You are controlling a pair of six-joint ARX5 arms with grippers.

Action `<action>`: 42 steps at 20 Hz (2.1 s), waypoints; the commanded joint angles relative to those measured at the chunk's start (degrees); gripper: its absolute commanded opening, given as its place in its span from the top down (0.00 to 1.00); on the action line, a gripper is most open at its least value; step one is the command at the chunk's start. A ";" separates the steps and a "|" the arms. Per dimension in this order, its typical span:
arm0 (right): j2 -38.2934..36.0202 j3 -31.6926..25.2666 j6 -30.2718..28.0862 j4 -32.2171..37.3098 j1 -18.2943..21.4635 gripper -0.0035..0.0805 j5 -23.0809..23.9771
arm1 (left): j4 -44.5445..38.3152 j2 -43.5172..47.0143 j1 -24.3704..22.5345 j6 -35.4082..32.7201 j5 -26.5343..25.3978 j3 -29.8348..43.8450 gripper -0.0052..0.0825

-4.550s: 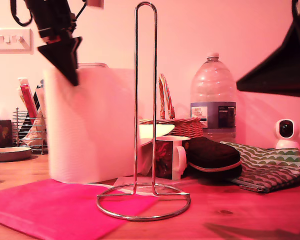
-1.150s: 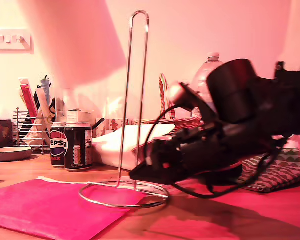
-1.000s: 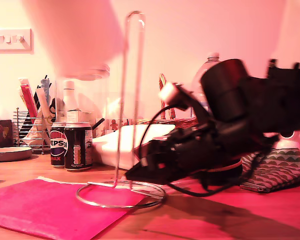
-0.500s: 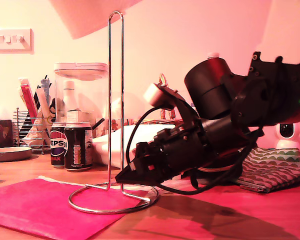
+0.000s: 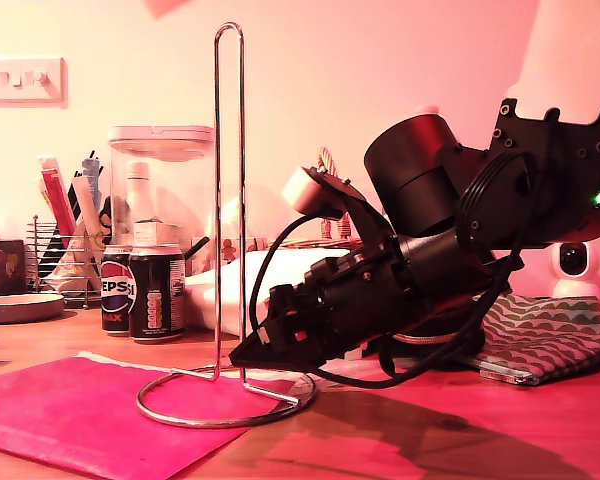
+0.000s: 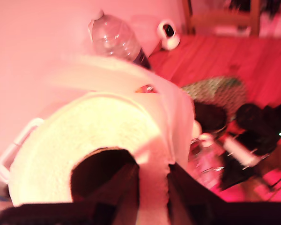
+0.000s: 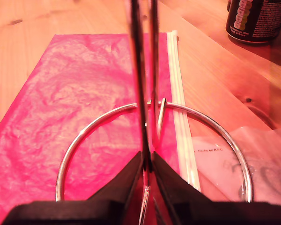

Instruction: Insert the paper towel roll into the metallic stand.

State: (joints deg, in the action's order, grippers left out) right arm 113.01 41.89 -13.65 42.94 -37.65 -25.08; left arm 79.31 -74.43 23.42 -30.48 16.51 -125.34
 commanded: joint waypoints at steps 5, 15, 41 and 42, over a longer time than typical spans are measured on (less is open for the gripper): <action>1.60 -1.16 -0.13 -2.12 -0.59 0.97 0.20 | -0.98 2.36 0.00 3.87 1.11 -0.44 0.97; 1.60 -1.16 -0.33 -2.34 -0.59 0.97 1.55 | -0.90 2.40 2.51 7.65 2.54 7.08 0.97; 1.60 -1.16 -1.36 -4.17 -0.59 0.97 1.62 | -0.92 -11.82 3.76 6.05 -0.04 7.28 0.97; 1.60 -1.16 -1.36 -4.24 -0.59 0.97 1.62 | -0.92 -12.33 3.76 6.05 -0.02 7.28 0.97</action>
State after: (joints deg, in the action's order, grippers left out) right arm 112.71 42.57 -15.05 41.41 -37.95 -23.66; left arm 79.09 -83.37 27.40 -24.23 17.52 -119.42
